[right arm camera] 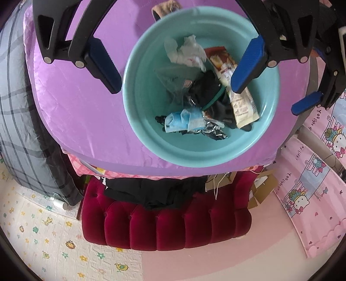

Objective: Organize soft objects
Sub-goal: 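Withdraw both tools from the basin toward the green pad and tan sock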

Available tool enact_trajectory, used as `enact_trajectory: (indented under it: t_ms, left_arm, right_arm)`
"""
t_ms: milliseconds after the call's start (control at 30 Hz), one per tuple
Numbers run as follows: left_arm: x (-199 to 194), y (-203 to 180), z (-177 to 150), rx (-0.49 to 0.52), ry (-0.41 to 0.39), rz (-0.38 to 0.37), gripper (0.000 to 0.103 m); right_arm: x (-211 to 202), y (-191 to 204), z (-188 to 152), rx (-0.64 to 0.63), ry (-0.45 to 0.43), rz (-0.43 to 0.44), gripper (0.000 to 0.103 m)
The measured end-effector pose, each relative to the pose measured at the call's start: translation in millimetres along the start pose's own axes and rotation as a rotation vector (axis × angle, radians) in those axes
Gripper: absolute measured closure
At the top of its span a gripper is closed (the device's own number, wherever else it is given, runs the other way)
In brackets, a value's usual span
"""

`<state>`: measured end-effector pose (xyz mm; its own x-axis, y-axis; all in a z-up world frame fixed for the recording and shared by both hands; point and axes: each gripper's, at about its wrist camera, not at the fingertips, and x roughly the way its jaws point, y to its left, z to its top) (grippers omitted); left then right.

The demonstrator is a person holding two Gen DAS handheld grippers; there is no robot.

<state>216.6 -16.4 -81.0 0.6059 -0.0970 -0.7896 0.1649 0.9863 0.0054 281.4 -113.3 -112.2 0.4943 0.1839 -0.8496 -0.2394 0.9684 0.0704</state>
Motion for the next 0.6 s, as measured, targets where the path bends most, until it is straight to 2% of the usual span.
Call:
enact_trajectory:
  t_ms: [600]
  left_arm:
    - [-69.1,-5.4,-48.0,-0.014,-0.030,0.019,0.000]
  right_arm:
    - [-69.2,11.4,-51.0,-0.037,-0.048,0.002,0.000]
